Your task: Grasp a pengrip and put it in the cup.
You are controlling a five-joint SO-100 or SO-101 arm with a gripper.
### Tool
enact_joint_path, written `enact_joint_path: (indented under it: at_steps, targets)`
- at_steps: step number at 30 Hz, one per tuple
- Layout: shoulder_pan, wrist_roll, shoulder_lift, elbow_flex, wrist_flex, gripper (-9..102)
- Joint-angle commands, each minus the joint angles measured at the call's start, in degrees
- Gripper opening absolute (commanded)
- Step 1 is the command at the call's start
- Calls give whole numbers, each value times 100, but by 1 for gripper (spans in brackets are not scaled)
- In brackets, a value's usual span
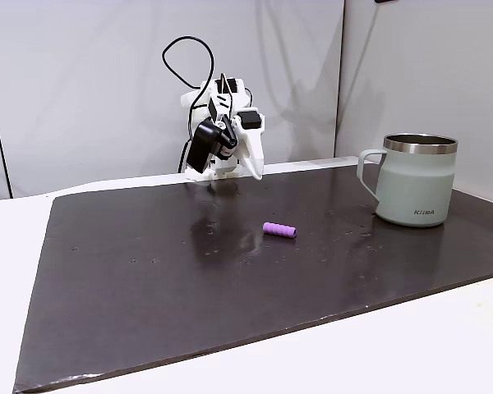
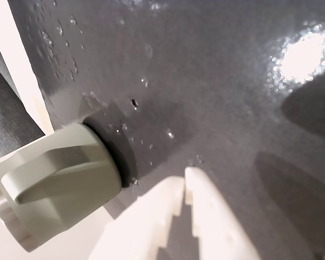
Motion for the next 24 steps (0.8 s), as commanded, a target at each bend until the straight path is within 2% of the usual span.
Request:
enact_joint_path:
  at_steps: [1, 16, 22, 24]
  targets:
    - [-448, -396, 70, -9, -369, 0]
    - [-439, -396, 70, 0, -448, 0]
    - [-123, -132, 62, -589, -352, 0]
    - [-9, -53, -413, -896, -519, 0]
